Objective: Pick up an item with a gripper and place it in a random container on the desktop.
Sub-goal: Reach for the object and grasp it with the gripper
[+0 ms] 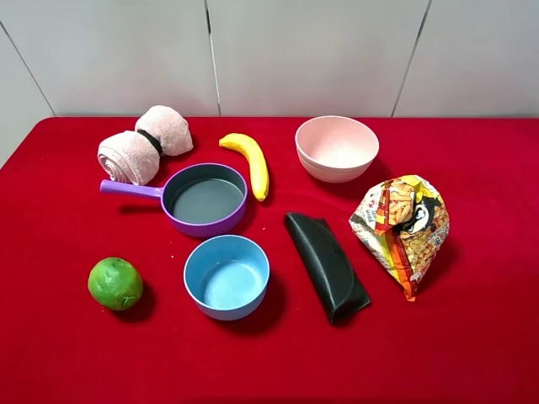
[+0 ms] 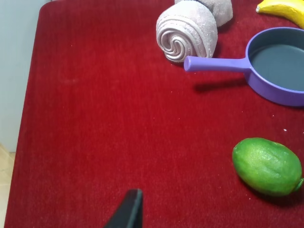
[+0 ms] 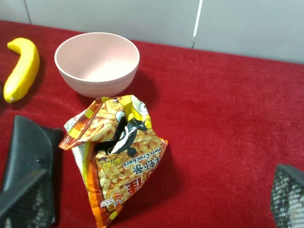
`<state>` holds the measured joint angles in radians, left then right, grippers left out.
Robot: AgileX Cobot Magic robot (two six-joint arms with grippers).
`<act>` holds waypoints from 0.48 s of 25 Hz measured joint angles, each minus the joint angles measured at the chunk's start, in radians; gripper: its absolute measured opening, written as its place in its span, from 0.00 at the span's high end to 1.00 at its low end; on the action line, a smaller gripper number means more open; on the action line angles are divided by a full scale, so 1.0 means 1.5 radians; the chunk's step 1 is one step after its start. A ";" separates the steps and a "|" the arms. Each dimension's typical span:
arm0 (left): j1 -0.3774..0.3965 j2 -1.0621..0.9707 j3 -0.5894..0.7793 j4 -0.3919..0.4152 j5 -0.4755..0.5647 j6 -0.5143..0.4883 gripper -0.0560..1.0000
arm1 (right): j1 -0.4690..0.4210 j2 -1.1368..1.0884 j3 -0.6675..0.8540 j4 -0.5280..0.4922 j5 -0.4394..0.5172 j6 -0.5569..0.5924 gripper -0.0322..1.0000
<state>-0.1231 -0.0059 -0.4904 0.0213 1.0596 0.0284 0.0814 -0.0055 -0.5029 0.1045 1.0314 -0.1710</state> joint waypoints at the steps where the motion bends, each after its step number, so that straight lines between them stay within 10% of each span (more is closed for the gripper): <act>1: 0.000 0.000 0.000 0.000 0.000 0.000 0.01 | 0.000 0.000 0.000 0.000 0.000 0.000 0.30; 12: 0.000 0.000 0.000 0.000 0.000 0.000 0.01 | 0.000 0.000 0.000 0.000 0.000 0.000 0.30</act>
<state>-0.1231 -0.0059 -0.4904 0.0213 1.0596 0.0284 0.0814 -0.0055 -0.5029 0.1045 1.0314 -0.1710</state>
